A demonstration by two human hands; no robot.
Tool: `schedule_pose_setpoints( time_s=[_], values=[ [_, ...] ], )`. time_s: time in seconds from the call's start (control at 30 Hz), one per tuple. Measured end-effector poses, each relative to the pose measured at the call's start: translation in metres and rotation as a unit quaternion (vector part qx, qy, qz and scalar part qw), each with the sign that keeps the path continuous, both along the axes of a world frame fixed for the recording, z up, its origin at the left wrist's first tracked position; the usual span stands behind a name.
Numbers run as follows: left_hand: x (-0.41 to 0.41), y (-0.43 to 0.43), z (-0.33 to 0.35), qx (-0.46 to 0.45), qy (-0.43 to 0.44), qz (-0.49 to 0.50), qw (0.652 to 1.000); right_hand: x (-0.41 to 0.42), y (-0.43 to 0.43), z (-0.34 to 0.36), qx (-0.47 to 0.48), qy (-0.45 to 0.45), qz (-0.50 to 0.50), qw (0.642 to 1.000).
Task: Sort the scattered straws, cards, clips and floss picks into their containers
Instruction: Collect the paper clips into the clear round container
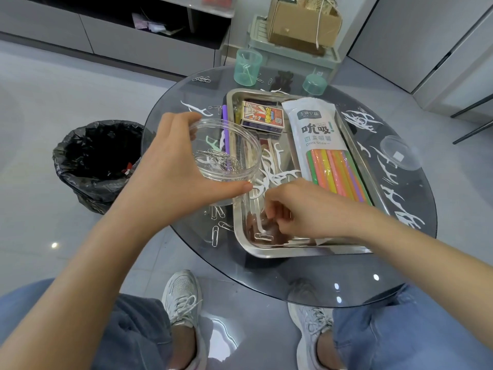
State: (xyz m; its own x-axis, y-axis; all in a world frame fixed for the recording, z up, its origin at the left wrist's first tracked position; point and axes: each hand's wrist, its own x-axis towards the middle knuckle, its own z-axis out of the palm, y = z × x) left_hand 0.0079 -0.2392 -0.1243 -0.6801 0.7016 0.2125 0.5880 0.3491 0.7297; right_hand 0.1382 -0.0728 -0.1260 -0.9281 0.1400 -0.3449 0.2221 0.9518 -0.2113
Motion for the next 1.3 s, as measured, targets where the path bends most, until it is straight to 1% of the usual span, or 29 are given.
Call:
schedule_pose_setpoints(
  time_s=[0.07,0.1,0.17,0.23,0.3,0.37,0.43,0.5,0.53,0.57,0.6,0.67,0.7,0.73,0.8,0.97,1.3],
  values=[
    [0.000,0.000,0.001,0.002,-0.002,0.000,1.000,-0.004,0.003,0.016,-0.035,0.046,-0.050,0.997],
    [0.000,0.000,0.001,0.000,-0.003,0.001,1.000,-0.006,0.005,0.025,-0.057,0.089,-0.079,0.991],
    [0.001,0.001,0.002,-0.003,-0.003,0.001,1.000,-0.013,0.005,0.044,-0.106,0.191,-0.126,0.968],
    [0.003,0.002,0.002,-0.005,-0.005,0.000,1.000,-0.021,-0.003,0.057,-0.155,0.255,-0.130,0.946],
    [0.004,0.003,0.002,-0.002,-0.011,-0.002,1.000,-0.029,-0.013,0.061,-0.183,0.271,-0.113,0.938],
    [0.004,0.003,0.002,0.000,-0.017,-0.004,1.000,-0.033,-0.018,0.060,-0.192,0.274,-0.106,0.936],
    [0.003,0.003,0.002,0.002,-0.015,-0.001,1.000,-0.031,-0.017,0.055,-0.177,0.300,-0.109,0.931],
    [0.001,0.001,0.001,-0.002,-0.007,0.008,1.000,-0.024,-0.012,0.048,-0.138,0.328,-0.111,0.928],
    [0.001,0.000,0.001,-0.006,-0.002,0.015,1.000,-0.019,-0.008,0.044,-0.125,0.328,-0.114,0.930],
    [0.001,-0.001,0.001,-0.012,0.003,0.023,1.000,-0.014,-0.005,0.039,-0.120,0.306,-0.118,0.937],
    [0.001,-0.001,0.002,-0.015,0.006,0.030,0.999,-0.009,-0.003,0.035,-0.118,0.256,-0.117,0.952],
    [0.001,-0.001,0.004,-0.018,0.006,0.039,0.999,0.000,-0.003,0.023,-0.096,0.107,-0.083,0.986],
    [0.002,-0.001,0.005,-0.019,0.003,0.040,0.999,0.004,-0.004,0.016,-0.085,0.049,-0.058,0.993],
    [0.002,0.000,0.005,-0.019,0.000,0.041,0.999,0.006,-0.007,0.011,-0.081,0.020,-0.040,0.996],
    [0.002,0.001,0.005,-0.017,-0.007,0.046,0.999,0.006,-0.011,0.003,-0.081,0.017,-0.020,0.996],
    [0.000,0.000,0.004,-0.007,-0.016,0.054,0.998,0.001,-0.015,-0.005,-0.027,0.018,0.010,0.999],
    [-0.002,-0.001,0.002,-0.012,-0.004,0.044,0.999,-0.001,-0.016,-0.009,-0.028,0.001,0.013,1.000]
  ],
)
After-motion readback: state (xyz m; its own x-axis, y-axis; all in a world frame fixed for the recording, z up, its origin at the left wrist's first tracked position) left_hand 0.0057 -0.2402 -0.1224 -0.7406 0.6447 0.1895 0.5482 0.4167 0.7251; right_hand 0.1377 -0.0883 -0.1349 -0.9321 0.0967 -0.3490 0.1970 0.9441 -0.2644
